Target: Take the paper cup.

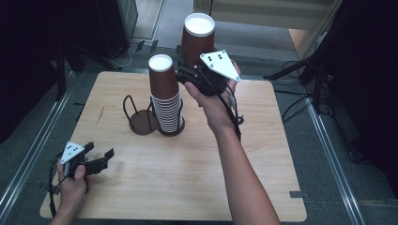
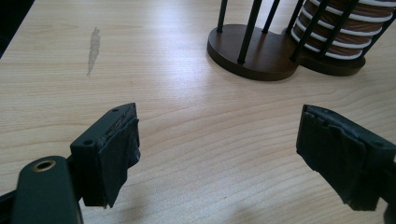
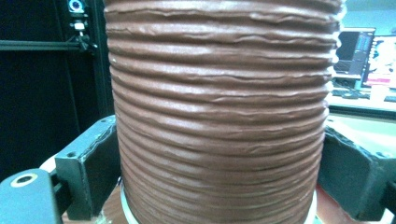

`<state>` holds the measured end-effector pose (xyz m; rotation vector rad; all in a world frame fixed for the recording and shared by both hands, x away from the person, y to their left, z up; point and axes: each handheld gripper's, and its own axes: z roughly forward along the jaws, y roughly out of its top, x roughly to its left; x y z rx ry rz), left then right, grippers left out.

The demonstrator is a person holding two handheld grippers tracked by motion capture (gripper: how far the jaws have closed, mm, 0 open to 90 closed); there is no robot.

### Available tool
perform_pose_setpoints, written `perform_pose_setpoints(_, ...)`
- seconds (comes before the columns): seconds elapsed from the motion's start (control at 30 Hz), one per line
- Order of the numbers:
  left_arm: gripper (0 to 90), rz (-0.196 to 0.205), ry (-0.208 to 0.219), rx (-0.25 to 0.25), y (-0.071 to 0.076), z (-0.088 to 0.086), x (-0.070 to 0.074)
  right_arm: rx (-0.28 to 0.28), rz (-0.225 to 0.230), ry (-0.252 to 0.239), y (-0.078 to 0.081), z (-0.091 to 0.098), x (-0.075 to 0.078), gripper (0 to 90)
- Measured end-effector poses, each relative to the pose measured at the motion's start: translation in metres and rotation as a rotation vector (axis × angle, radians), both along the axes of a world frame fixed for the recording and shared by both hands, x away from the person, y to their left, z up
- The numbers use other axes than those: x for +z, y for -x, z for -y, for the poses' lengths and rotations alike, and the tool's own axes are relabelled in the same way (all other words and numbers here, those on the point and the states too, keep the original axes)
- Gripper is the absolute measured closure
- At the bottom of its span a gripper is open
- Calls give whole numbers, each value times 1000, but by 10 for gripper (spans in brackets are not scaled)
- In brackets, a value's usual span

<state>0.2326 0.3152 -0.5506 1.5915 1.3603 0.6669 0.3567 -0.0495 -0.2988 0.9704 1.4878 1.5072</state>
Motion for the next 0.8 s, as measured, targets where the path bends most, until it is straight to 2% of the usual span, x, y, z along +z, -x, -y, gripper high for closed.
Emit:
perform_pose_setpoints(0.33,144,4,3,3,0,0,0,-47,-25,13,2,23,-20,94)
perform_pose_setpoints(0.53,144,4,5,-6,1,0,0,-63,-37,-4,6,35,-31,93)
perform_pose_setpoints(0.8,144,3,2,-7,1,0,0,-95,-63,27,12,50,-56,93)
